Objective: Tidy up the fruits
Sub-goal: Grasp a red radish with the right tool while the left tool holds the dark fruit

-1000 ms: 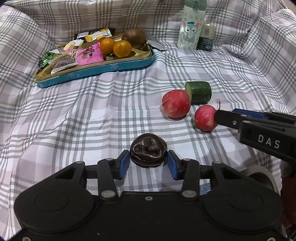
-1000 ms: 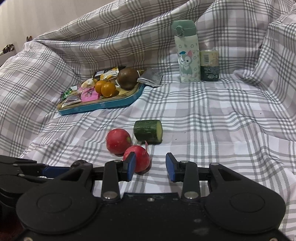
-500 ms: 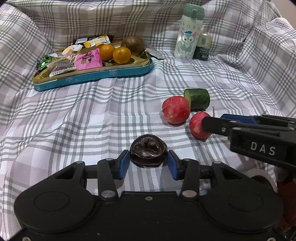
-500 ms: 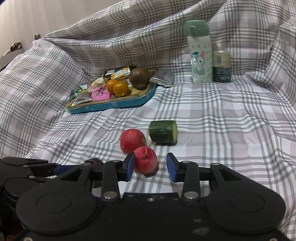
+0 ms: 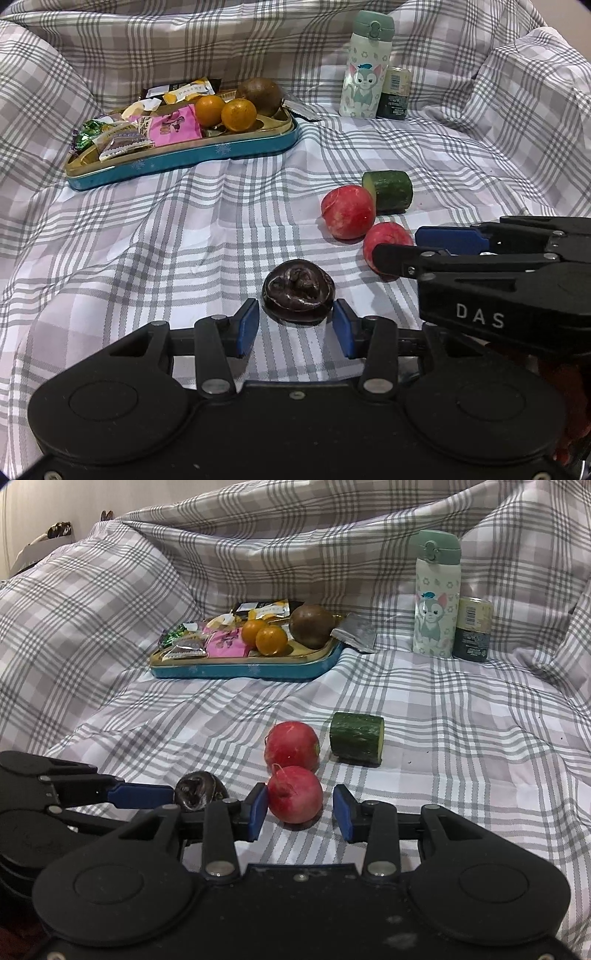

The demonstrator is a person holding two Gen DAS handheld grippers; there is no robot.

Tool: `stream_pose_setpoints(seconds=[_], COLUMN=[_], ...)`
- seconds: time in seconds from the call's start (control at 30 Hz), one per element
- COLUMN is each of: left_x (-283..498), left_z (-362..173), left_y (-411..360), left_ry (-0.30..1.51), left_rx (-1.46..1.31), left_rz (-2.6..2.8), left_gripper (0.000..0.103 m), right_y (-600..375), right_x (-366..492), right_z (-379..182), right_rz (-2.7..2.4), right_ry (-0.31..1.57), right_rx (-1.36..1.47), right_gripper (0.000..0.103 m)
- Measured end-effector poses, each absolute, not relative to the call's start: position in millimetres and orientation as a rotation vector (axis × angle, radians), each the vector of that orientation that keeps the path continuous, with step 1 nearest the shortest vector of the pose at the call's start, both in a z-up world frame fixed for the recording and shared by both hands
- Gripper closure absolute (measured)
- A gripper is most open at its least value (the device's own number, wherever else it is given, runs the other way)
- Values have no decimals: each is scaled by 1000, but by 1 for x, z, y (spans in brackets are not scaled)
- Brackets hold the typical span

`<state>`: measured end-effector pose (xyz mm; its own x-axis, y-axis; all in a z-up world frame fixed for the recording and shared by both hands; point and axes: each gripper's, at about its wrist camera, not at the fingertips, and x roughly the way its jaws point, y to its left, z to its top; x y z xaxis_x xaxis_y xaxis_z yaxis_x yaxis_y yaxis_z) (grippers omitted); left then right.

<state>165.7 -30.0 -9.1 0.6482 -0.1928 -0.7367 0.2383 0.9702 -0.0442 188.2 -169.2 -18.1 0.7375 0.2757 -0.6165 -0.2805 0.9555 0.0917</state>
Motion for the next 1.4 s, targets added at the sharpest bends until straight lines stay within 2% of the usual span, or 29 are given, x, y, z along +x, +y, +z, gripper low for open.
stream_pose_setpoints(seconds=[0.23,0.3,0.5,0.63,0.83,1.1,1.4], left_x=[164,164,162,163,166,171,178], left_z=[-9,-9,-6,-5,-7,-7,-10], left_y=[-31,-31,-32,-31,-33,-27,-27], left_ry=[820,815,788,776,783,788,799], left_rx=[81,85,83,71,69,35,27], left_rz=[-240,-240,-237,-237,-233,-226,-218], left_gripper=[51,51,51,51,51,48,48], right_y=[-164,-164,-167,-178,-184,-181,-186], right_x=[197,197,189,184,183,182,168], right_z=[-21,-21,-16,-12,-11,-13,-11], right_rz=[319,330,278,210,207,251,292], right_ry=[700,700,650,630,637,680,711], right_rx=[7,13,-15,-17,-16,-31,-95], right_gripper=[62,68,69,73,73,65,64])
